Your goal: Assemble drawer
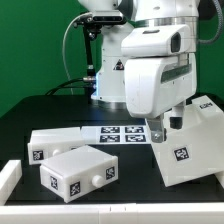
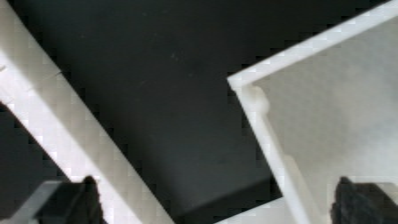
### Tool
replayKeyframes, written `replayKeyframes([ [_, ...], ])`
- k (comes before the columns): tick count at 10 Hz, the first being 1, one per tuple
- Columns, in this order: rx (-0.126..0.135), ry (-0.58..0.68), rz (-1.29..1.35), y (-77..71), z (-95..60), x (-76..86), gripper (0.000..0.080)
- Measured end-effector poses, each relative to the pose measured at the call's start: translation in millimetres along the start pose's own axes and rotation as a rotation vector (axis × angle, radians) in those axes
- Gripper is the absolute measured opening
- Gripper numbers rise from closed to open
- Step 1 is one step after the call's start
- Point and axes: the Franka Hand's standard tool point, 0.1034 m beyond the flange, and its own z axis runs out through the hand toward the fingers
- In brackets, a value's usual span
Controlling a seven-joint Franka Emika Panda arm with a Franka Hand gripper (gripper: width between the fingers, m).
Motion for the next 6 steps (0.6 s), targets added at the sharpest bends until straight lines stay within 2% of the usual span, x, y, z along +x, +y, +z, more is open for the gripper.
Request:
replayKeyframes([
  [1,-0.009,0.007,-0.002,0.8,0.2,0.2,0.0650],
  [6,-0.007,0.007,0.114,1.1,-0.6,-0.3,0.0650],
])
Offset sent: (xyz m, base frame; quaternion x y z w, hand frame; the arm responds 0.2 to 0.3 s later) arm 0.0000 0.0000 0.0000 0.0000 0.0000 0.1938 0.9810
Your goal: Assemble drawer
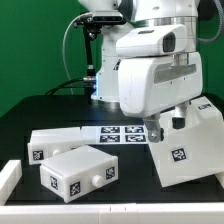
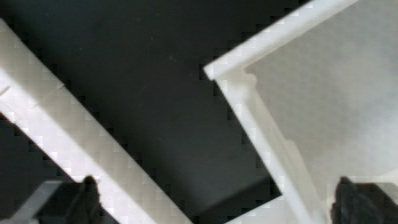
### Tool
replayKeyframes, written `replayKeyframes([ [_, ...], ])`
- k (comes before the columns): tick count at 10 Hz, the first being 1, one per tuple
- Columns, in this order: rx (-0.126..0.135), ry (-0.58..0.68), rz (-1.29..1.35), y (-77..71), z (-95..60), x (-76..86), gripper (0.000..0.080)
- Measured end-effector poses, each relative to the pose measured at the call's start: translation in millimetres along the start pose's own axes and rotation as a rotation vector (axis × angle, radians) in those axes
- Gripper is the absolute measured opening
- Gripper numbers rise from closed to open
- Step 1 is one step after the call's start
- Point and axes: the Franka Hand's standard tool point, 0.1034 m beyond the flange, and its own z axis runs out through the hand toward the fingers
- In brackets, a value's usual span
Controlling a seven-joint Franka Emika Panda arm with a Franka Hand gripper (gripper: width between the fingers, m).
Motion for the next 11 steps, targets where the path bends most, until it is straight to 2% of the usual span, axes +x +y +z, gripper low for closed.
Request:
replayKeyframes([
  [2,0.012,-0.028,0.065,7.9,-25.5,-11.1,0.0650],
  [4,0.036,-0.059,0.252,9.0,-45.0,-19.4,0.0650],
  [5,0.032,-0.065,0.390,8.9,-54.9,-14.4,0.0650],
  [7,0.060,-0.143,0.731,-3.5,-55.9,2.0,0.0650],
  [8,0.069,-0.163,0.822,0.2,-55.3,12.0,0.0650],
  [9,0.063,-0.154,0.892,5.5,-55.8,20.0,0.0650],
  [11,0.054,-0.131,0.968,4.5,-53.6,22.5,0.0650],
])
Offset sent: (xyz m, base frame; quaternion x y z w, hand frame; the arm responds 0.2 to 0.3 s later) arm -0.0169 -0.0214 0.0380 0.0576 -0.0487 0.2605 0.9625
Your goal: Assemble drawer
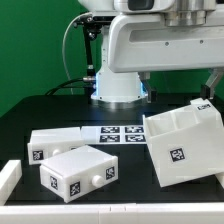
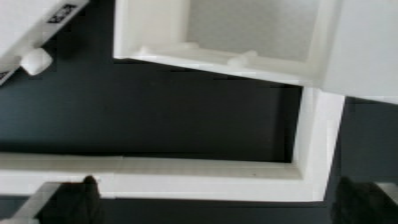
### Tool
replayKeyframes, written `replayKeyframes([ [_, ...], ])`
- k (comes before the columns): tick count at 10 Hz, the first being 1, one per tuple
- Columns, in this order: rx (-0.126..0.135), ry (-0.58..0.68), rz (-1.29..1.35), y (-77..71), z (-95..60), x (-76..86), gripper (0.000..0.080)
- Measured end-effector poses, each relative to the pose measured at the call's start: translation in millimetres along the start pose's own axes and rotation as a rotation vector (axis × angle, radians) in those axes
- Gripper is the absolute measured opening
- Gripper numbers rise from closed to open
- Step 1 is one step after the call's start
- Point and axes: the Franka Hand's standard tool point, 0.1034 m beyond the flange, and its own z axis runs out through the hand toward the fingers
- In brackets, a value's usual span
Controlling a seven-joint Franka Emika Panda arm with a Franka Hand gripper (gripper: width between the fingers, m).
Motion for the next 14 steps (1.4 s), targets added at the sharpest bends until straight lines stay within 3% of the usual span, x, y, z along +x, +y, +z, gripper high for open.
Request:
replayKeyframes([
  [3,0.011,-0.001,0.209,-2.7,0.8,0.0,0.0650],
  [6,0.029,0.019,0.606,-12.4,8.5,-2.4,0.0650],
  [7,0.061,0.033,0.750,-20.2,13.9,-3.2,0.0650],
  [8,0.111,0.045,0.881,-25.8,18.8,-3.3,0.0650],
  [10,0.234,0.066,1.087,-27.1,22.2,0.5,0.0650],
  [13,0.242,0.051,1.128,-32.2,23.1,-1.0,0.0650],
  [14,0.268,0.051,1.131,-28.9,24.8,-1.7,0.0650],
])
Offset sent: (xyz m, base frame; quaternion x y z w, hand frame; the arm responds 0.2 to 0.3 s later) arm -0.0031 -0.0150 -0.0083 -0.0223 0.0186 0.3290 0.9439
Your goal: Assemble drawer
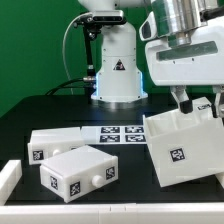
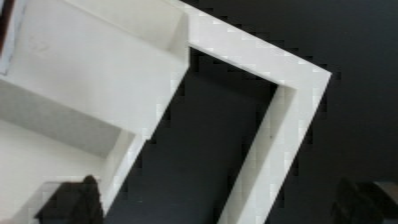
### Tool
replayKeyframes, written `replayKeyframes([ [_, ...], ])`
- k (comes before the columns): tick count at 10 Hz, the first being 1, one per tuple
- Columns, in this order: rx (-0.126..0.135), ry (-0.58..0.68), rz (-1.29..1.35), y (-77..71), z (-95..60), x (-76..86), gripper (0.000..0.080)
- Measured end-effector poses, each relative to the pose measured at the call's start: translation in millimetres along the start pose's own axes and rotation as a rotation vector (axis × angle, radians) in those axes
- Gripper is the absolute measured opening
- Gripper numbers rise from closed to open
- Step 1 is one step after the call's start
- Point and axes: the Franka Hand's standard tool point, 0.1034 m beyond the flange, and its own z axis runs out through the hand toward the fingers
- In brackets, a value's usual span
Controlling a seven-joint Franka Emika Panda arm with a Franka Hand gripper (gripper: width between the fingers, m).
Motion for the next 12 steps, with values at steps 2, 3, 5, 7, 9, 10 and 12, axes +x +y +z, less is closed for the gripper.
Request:
replayKeyframes([
  [2,0.007,-0.062,0.075,22.1,5.7,11.0,0.0650],
  [3,0.028,-0.074,0.102,26.9,7.8,22.3,0.0650],
  [5,0.044,-0.079,0.141,33.3,15.7,30.9,0.0650],
  [7,0.044,-0.080,0.138,33.3,16.3,30.3,0.0650],
  [9,0.051,-0.087,0.150,34.6,17.0,32.0,0.0650],
  [10,0.070,-0.124,0.223,39.2,18.2,37.4,0.0650],
  [12,0.070,-0.196,0.320,42.6,23.6,35.5,0.0650],
])
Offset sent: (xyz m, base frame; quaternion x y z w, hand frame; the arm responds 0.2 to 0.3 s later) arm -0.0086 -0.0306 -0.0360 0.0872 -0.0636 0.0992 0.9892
